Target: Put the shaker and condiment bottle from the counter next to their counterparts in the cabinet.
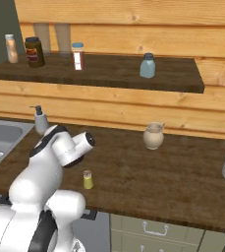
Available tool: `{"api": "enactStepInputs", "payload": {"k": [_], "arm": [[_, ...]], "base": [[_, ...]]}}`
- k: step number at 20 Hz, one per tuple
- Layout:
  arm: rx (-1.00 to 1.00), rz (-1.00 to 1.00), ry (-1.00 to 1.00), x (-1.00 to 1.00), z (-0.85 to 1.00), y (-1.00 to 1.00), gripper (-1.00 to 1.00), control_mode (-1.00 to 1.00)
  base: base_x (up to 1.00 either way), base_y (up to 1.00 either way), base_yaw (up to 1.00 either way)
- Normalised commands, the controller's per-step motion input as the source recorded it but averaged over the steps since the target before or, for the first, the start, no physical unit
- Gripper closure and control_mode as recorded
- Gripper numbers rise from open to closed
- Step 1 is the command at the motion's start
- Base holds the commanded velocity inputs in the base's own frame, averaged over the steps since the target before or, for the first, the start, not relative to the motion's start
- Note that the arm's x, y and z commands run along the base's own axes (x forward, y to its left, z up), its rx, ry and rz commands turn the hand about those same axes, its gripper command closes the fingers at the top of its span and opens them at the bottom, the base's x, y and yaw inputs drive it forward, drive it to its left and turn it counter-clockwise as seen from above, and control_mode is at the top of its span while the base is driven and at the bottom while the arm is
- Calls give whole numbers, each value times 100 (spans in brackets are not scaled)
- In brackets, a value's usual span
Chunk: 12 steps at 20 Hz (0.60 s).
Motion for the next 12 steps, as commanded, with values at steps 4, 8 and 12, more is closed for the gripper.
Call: {"api": "enactStepInputs", "payload": {"k": [4, 8, 12], "arm": [[0, 2, 0, 5, -41, 24, -100, -100], [0, 1, 0, 21, -37, 4, -100, -100], [1, 0, 0, 20, -33, 0, -100, -100]], "base": [[0, 0, 0], [0, 0, 0], [0, 0, 0]]}}
